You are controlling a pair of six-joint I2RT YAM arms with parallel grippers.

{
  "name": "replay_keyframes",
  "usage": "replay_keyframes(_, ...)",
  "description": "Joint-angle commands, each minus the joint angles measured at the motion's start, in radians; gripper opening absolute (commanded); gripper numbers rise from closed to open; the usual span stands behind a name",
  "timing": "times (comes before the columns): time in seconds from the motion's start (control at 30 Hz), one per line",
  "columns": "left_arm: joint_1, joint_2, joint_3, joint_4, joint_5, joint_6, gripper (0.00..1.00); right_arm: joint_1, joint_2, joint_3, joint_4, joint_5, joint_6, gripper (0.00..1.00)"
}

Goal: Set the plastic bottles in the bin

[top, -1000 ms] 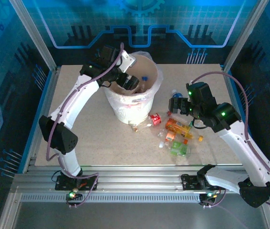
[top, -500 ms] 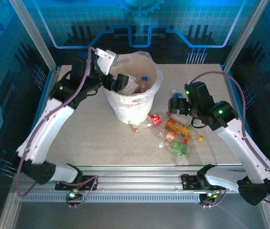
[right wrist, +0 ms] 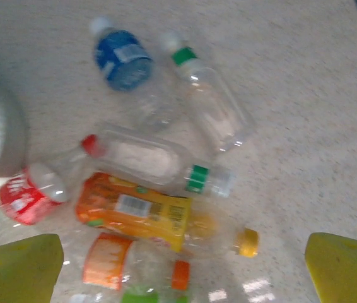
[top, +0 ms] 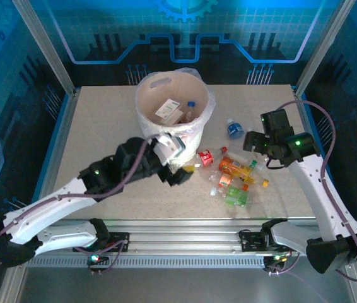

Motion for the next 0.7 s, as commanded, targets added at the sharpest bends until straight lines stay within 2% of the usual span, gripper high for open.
replay_keyframes(0.0,-0.062,0.025,-0.074,0.182,0.053,0.127,0.99,-0.116,-0.035,-0.043,-0.014,-0.083,-0.015,1.00)
replay_keyframes(0.1,-0.102,0.099,-0.121,0.262,0.113,0.186,0.99,-0.214,-0.053,-0.074,0.003,-0.165,-0.022,1.00)
replay_keyframes(0.2,-0.145,0.193,-0.154,0.346,0.137,0.264,0.99,-0.258,-0.072,-0.093,0.018,-0.210,-0.017,1.00)
replay_keyframes(0.33,-0.182,0.340,-0.162,0.427,0.158,0.354,0.99,-0.274,-0.087,-0.096,0.020,-0.210,-0.009,1.00)
replay_keyframes(0.67,-0.206,0.640,-0.063,0.528,0.216,0.361,0.98,-0.278,-0.089,-0.097,0.011,-0.157,-0.002,1.00)
